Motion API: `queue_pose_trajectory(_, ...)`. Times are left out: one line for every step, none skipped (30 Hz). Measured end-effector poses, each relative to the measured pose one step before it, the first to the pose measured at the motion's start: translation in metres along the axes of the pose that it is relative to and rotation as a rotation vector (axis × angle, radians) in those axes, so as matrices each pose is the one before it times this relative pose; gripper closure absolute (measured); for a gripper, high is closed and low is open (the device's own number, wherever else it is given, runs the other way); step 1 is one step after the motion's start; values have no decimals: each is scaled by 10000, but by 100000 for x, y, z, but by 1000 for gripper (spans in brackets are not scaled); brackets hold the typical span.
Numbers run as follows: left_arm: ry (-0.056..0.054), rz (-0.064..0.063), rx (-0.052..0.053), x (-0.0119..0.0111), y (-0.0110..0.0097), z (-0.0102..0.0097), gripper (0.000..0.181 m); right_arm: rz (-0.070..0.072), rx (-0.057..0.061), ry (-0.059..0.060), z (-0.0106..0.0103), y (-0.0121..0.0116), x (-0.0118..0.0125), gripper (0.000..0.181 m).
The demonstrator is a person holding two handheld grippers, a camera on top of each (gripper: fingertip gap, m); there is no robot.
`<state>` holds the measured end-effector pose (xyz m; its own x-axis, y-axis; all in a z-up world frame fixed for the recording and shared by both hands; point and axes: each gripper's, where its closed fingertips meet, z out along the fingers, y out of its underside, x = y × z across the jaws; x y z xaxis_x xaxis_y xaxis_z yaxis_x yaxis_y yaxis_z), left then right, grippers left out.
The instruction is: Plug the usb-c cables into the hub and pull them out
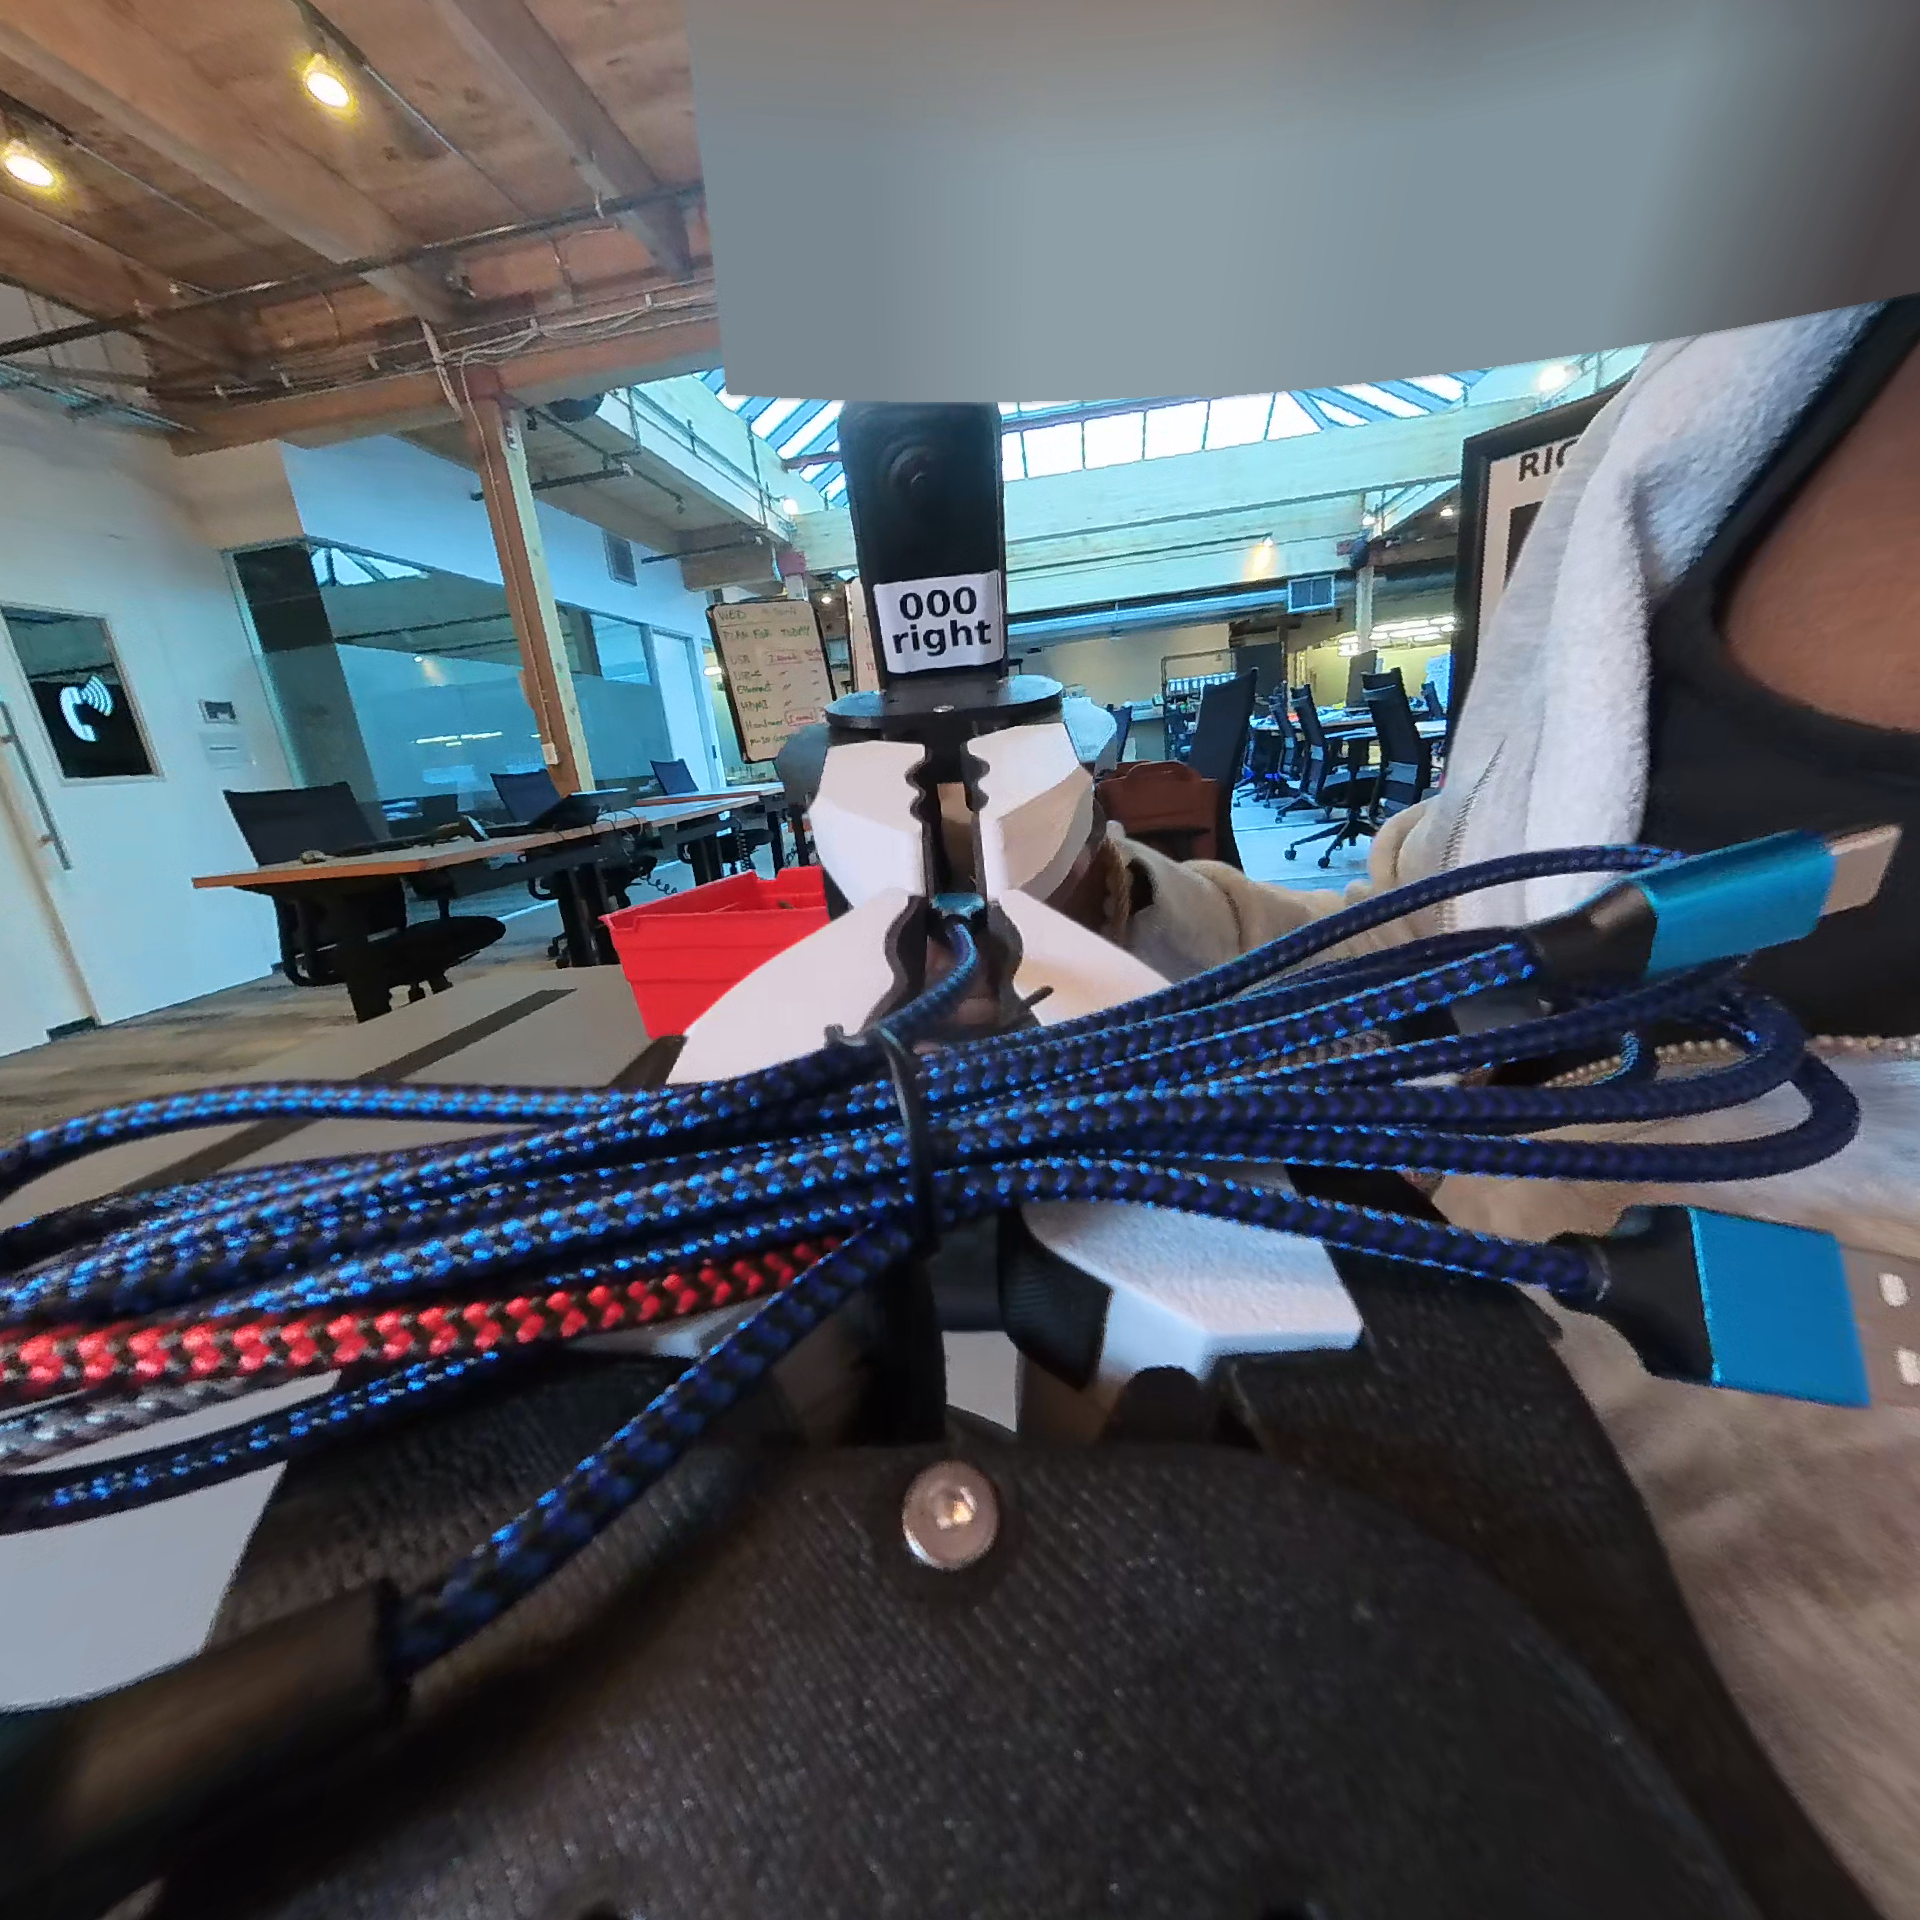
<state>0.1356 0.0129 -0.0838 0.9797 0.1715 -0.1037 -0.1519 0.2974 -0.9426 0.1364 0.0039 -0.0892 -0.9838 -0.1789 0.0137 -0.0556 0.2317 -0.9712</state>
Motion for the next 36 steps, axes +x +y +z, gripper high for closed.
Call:
queue_pose_trajectory(-59,-43,-116,-136,245,41,170,94,-112,22,-85,252,178,174)
queue_pose_trajectory(-155,-15,-156,-263,305,48,170,94,-69,154,-139,217,396,172)
queue_pose_trajectory(-200,-20,-216,-367,438,11,171,130,25,293,-202,68,606,167)
queue_pose_trajectory(-198,-78,-329,-421,630,4,170,177,48,236,-212,-19,532,160)
queue_pose_trajectory(-302,-56,-314,-550,633,-10,171,183,18,146,-147,-48,335,155)
queue_pose_trajectory(-289,-35,-303,-524,608,8,171,111,-19,174,-44,-85,274,153)
queue_pose_trajectory(-187,-40,-297,-385,553,34,171,3,-59,272,99,-94,288,152)
queue_pose_trajectory(-220,-80,-196,-390,359,81,171,-62,-113,299,273,-79,242,151)
queue_pose_trajectory(-202,-78,-158,-313,213,132,171,-95,-177,135,454,-34,-64,149)
queue_pose_trajectory(-159,-25,-226,-217,285,177,171,-114,-217,-73,602,-38,-415,146)
queue_pose_trajectory(-167,35,-292,-189,379,215,170,-102,-202,-72,704,-108,-412,145)
queue_pose_trajectory(-163,94,-269,-111,374,229,170,-91,-152,68,725,-222,-169,145)
queue_pose_trajectory(-142,84,-266,-85,349,247,170,-170,-99,22,666,-318,-194,145)
queue_pose_trajectory(-188,29,-251,-177,320,223,170,-264,-50,-102,568,-370,-352,145)
queue_pose_trajectory(-121,-20,-207,-160,278,197,170,-316,-38,-142,468,-327,-366,146)
queue_pose_trajectory(-124,-82,-201,-213,267,181,170,-322,-66,-84,408,-187,-220,147)
queue_pose_trajectory(-124,-70,-172,-217,223,160,170,-290,-123,2,338,14,-17,147)
queue_pose_trajectory(-70,-3,-164,-94,195,162,170,-241,-185,35,276,237,111,148)
queue_pose_trajectory(-59,64,-138,-9,168,145,171,-191,-142,2,193,320,142,151)
queue_pose_trajectory(-46,117,-134,60,187,127,170,-97,-28,-5,143,244,187,155)
queue_pose_trajectory(-12,187,-110,158,160,103,171,19,16,-27,101,203,200,162)
queue_pose_trajectory(-57,203,-97,142,125,83,170,98,11,-61,76,149,144,168)
queue_pose_trajectory(-32,206,-88,172,95,86,124,114,19,-28,74,88,147,170)
queue_pose_trajectory(11,198,-73,209,94,68,78,70,1,-18,87,69,99,170)
queue_pose_trajectory(-25,130,-64,112,89,61,35,-8,-18,-52,97,55,-44,171)
queue_pose_trajectory(-22,82,-36,54,40,26,35,-62,-25,31,110,29,19,170)
queue_pose_trajectory(16,75,-4,85,7,5,36,-77,-60,134,146,66,157,169)
queue_pose_trajectory(20,53,13,83,-19,-5,36,-63,-115,158,184,155,235,168)
queue_pose_trajectory(-5,32,4,21,-1,-10,37,-50,-99,98,196,138,173,168)
queue_pose_trajectory(1,12,-34,10,64,28,37,-48,-24,47,156,48,91,168)
queue_pose_trajectory(-6,16,-18,1,35,25,38,-76,-21,89,109,53,152,169)
queue_pose_trajectory(-13,36,-17,17,19,14,38,-115,-23,117,66,58,194,169)
queue_pose_trajectory(1,53,-27,48,44,31,25,-101,-45,171,27,95,293,166)
queue_pose_trajectory(5,55,-38,54,64,47,13,-37,-82,214,8,123,369,164)
queue_pose_trajectory(8,43,-22,49,51,24,31,63,-101,274,12,148,475,161)
queue_pose_trajectory(17,45,15,62,-20,-4,49,122,-95,336,1,127,557,162)
